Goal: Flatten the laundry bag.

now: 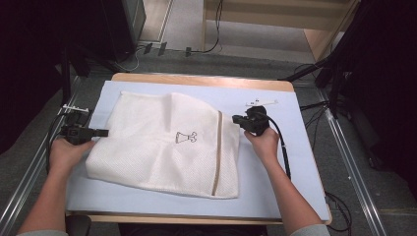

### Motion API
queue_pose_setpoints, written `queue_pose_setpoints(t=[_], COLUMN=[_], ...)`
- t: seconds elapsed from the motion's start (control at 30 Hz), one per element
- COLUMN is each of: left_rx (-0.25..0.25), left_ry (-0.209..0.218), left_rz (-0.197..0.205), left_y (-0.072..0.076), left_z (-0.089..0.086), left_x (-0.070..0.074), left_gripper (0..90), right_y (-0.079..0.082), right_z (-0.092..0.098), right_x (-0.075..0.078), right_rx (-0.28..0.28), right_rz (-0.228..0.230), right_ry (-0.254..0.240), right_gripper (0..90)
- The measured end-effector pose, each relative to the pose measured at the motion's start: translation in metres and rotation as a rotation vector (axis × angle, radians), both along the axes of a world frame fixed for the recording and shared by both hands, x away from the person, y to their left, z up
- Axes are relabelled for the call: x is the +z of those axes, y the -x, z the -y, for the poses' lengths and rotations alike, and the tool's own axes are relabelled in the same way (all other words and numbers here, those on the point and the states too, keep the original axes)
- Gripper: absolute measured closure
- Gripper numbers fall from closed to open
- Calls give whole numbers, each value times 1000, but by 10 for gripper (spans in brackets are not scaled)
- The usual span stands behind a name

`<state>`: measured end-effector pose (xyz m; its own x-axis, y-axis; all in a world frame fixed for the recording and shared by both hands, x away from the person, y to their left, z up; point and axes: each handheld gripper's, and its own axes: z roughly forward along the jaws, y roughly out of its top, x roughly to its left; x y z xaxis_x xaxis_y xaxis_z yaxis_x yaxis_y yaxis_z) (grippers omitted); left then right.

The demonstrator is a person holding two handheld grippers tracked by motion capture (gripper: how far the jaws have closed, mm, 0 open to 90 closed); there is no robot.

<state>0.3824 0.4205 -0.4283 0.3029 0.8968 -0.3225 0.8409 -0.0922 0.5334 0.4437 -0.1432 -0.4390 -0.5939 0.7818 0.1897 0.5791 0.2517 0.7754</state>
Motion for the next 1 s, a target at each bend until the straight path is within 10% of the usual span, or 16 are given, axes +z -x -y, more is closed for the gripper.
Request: queue_pose_setpoints(t=[0.33,0.5,0.7,1.0], left_rx=[0,-1,-5,3], left_ry=[25,39,42,82], left_rz=[-9,-5,-15,-21], left_y=[6,6,4,3], left_z=[-8,-8,-9,-12], left_x=[-3,-4,-7,-9], left_gripper=[900,900,900,900], right_y=[-5,-13,-33,-30], right_z=[-39,-26,-21,-23], right_x=[-15,-4,-26,-30], right_rx=[93,32,30,71], right_rz=[-59,37,-61,-123], right_ry=[32,59,36,16], right_gripper=[867,598,424,855])
